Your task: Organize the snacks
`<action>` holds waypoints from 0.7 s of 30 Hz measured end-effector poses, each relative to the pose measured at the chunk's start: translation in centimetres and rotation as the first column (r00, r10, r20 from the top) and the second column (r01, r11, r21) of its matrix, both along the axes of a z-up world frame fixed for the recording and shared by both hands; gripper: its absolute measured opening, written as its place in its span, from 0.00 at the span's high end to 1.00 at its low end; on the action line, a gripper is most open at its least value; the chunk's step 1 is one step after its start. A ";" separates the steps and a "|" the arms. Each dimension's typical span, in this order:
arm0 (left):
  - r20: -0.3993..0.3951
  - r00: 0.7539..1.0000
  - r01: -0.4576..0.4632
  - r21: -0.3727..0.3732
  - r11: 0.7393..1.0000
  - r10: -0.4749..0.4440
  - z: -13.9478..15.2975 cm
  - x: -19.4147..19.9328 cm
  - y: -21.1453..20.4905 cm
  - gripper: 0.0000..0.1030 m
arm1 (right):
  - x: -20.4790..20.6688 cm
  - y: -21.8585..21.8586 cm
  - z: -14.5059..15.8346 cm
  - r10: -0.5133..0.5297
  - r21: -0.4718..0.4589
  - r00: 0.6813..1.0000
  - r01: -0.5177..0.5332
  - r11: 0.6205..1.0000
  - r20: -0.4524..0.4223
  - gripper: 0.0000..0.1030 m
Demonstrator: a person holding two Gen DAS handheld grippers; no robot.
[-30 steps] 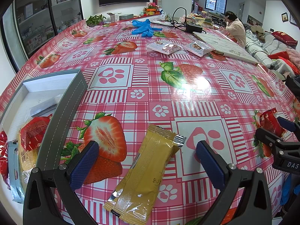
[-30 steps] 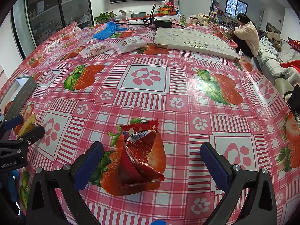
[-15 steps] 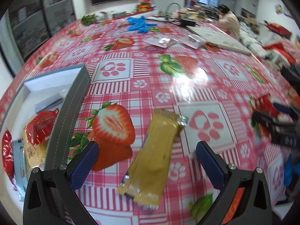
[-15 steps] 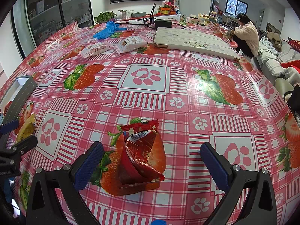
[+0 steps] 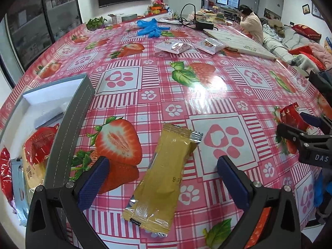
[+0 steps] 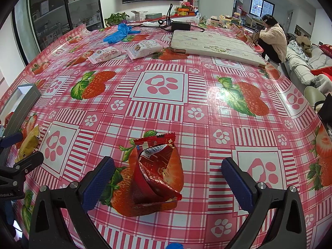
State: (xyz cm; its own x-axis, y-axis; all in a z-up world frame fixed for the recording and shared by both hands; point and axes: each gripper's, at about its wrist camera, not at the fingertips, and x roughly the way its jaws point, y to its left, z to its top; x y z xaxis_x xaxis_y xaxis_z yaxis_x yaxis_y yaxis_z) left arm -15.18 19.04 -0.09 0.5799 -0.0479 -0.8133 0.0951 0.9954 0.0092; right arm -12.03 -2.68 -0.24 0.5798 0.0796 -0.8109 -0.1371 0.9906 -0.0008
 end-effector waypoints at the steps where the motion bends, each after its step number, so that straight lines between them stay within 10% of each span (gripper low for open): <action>1: -0.001 1.000 -0.001 -0.001 1.000 0.001 0.0 0.0 0.0 0.00 | 0.0 0.0 0.0 0.000 0.000 1.000 0.000 1.000 0.000 0.00; 8: -0.045 0.999 -0.025 0.010 1.000 0.026 0.3 0.3 -0.4 0.06 | 0.5 0.3 0.4 -0.001 -0.011 0.998 0.000 1.000 -0.063 0.06; 15: -0.060 0.998 -0.007 -0.029 1.000 0.005 1.4 0.2 -1.0 0.76 | 0.6 0.3 1.6 0.025 0.026 0.995 -0.022 0.999 -0.095 0.70; 21: -0.041 0.999 -0.028 -0.151 0.988 0.022 3.3 -1.2 0.8 0.77 | 0.2 0.0 3.2 0.062 0.183 0.990 -0.039 0.982 -0.123 0.75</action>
